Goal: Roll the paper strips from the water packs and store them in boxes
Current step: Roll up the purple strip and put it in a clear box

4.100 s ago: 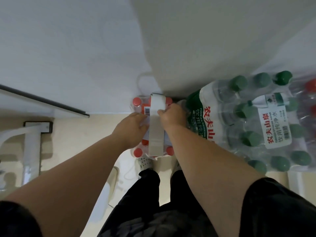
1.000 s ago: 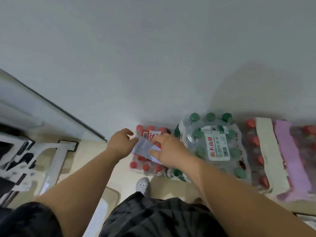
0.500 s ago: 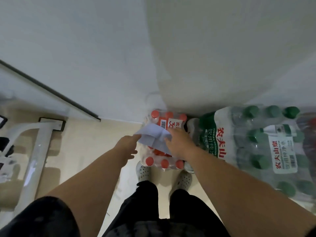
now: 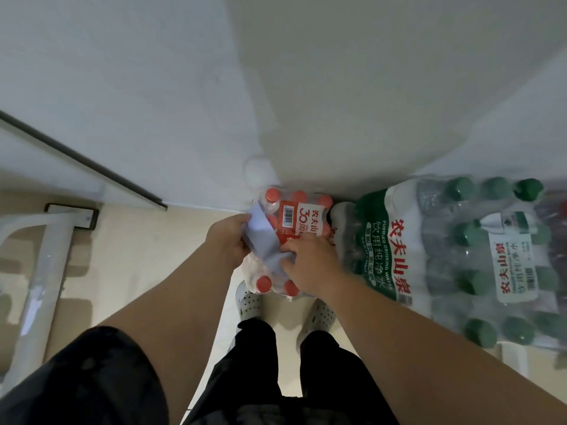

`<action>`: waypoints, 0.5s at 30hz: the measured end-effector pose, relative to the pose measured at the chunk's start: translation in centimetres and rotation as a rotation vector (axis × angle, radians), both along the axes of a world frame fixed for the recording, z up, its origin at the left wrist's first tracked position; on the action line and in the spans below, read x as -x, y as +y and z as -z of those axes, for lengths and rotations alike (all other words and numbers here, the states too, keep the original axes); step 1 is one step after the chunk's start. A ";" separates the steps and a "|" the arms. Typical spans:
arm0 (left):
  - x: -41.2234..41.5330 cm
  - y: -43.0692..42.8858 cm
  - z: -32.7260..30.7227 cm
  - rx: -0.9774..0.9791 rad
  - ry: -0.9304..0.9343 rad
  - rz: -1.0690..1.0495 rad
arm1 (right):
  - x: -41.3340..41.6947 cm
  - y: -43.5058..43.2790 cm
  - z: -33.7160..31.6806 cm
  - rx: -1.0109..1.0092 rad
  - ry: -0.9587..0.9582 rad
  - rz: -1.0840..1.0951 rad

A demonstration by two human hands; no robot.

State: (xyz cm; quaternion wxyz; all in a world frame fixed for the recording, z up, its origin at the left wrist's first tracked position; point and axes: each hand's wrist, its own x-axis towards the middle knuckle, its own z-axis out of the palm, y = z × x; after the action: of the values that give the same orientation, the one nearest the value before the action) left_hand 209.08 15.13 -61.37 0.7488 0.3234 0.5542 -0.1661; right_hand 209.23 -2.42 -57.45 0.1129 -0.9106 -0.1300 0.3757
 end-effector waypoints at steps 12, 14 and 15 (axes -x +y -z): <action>3.1 -3.2 -14.6 -0.105 -0.569 0.495 | 1.8 -4.4 -12.7 -0.645 0.128 0.521; 3.4 -4.2 -17.4 -0.153 -0.631 0.562 | 2.5 -5.6 -15.1 -0.703 0.094 0.512; 3.4 -4.8 -18.7 -0.189 -0.654 0.591 | 2.9 -6.3 -16.2 -0.714 0.048 0.501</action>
State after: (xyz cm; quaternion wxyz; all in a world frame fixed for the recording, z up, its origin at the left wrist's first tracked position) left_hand 205.67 10.33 -42.69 0.7722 0.5702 0.1851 -0.2105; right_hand 206.33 -8.72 -41.27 0.5112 -0.8089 -0.0243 0.2893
